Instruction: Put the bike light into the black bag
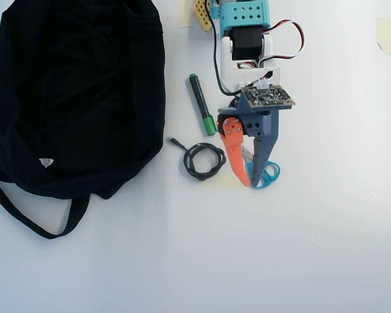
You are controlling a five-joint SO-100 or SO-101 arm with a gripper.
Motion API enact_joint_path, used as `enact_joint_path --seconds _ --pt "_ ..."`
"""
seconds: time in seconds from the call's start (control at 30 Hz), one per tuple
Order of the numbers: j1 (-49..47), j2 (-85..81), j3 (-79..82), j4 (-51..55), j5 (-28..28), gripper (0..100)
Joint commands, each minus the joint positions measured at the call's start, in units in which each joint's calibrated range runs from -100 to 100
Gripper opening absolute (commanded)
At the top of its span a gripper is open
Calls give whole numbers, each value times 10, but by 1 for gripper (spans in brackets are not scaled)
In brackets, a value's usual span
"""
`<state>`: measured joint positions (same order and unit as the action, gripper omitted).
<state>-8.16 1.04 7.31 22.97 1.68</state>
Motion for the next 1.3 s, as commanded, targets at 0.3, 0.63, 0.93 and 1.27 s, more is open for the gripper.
enact_joint_path --seconds 0.3,0.63,0.93,1.27 --pt "-49 -137 -30 396 63 2" --pt "-55 -181 -29 660 154 2" --pt "-54 -180 15 676 218 2" --pt "-54 -168 83 626 230 6"
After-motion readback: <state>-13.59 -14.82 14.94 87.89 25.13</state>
